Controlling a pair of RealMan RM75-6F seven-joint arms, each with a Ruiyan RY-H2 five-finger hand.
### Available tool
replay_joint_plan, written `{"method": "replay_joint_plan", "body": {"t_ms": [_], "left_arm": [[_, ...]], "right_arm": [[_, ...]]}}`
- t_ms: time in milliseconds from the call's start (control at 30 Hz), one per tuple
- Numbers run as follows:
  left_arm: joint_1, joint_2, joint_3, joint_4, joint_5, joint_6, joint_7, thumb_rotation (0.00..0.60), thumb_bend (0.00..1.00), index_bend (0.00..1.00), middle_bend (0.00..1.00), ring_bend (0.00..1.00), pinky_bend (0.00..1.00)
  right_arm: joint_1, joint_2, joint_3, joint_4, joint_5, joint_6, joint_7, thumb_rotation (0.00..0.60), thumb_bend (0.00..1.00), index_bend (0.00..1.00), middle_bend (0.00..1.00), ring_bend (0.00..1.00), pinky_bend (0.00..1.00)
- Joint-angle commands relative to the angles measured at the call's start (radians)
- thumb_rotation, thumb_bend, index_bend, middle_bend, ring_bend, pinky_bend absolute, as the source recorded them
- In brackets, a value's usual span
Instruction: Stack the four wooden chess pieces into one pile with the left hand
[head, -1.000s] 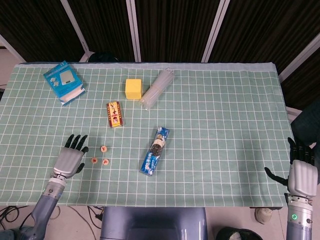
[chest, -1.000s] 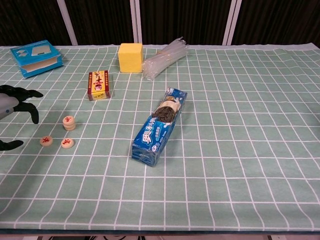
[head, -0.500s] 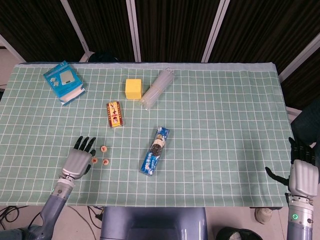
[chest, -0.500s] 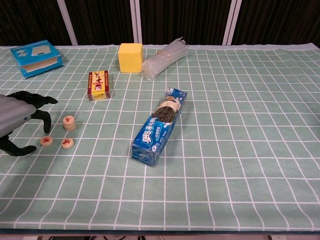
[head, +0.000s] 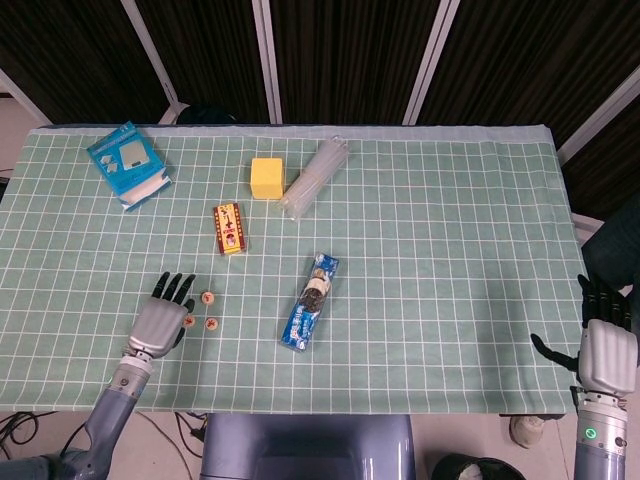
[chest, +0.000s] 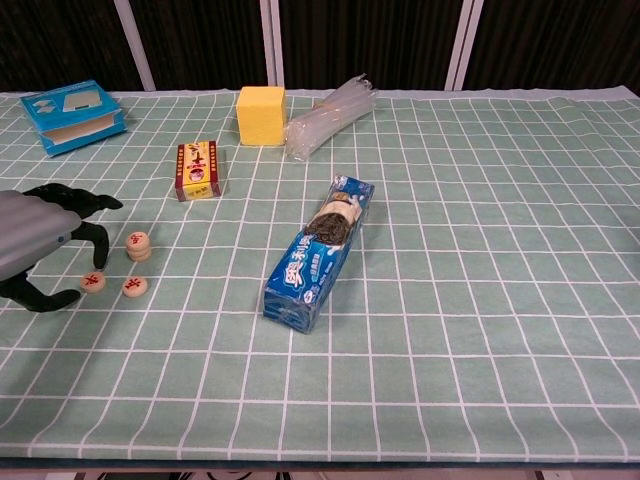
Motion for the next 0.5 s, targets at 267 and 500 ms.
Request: {"method": "replay_joint_plan", "body": {"t_ms": [267,500], "left_arm": [[0.0,-0.011,-0.008,-0.004,0.008,-0.003,0.015,0.6,0.31,0.45,0.02,0.0,0.0],[0.001,-0.016,-0.012,-0.006,-0.001,-0.007,0.036,0.6,0.32,0.46,0.02,0.0,0.0]], "right_arm": [[0.0,0.001,0.001,0.001,0.0,0.0,0.003,0.6,0.23,0.0,0.01,0.0,0.0],[0.0,0.001,0.002,0.0,0.002,0.0,0.005,0.6,0.23,0.0,0.01,0.0,0.0]]}}
